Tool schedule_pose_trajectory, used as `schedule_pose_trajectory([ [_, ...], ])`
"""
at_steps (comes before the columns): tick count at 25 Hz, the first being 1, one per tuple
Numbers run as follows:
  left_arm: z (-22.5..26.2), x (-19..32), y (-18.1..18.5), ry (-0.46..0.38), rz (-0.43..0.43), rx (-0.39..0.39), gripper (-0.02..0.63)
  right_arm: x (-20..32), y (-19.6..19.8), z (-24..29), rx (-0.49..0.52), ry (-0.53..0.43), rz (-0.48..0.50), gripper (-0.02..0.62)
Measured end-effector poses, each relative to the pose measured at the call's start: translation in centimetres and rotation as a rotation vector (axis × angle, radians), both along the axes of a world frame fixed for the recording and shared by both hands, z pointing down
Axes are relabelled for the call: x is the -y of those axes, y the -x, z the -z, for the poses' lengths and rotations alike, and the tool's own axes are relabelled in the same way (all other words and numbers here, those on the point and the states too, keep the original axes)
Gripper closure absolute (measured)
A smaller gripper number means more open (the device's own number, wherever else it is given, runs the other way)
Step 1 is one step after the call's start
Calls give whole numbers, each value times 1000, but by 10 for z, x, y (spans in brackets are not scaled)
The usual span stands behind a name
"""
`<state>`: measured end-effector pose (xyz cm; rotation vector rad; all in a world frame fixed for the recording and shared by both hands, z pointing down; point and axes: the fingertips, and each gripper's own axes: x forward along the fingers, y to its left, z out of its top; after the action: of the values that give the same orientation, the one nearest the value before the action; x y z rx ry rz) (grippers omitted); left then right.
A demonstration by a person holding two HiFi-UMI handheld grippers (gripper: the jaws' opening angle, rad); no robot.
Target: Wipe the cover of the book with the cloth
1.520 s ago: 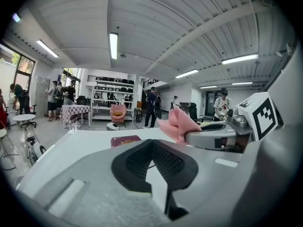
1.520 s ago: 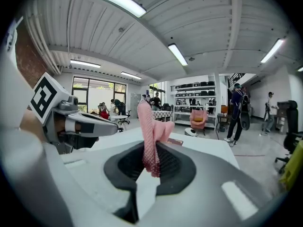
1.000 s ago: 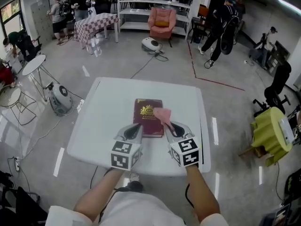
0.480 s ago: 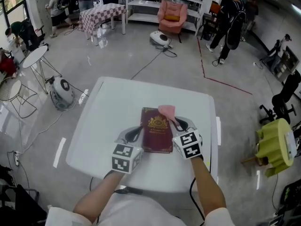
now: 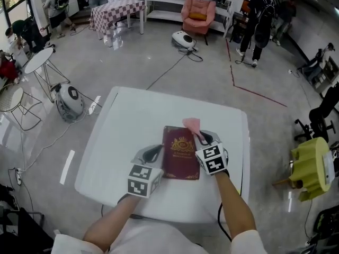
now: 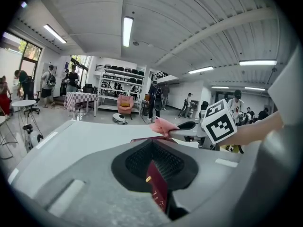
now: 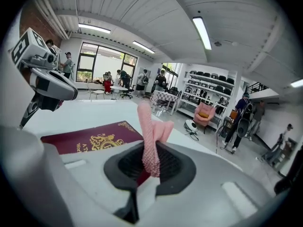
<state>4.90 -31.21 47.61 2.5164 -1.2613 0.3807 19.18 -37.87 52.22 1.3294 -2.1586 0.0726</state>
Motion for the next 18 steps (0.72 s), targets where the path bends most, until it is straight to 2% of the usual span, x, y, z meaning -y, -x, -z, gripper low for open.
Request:
schedule_pose_trajectory([
  [9,-3,-6,0,0,-1,-1,600,-6,2,-16,-1,60,19,557],
  [18,4,-26,-5,-11,-1,-9,600,-47,12,-14,32,76,45,557],
])
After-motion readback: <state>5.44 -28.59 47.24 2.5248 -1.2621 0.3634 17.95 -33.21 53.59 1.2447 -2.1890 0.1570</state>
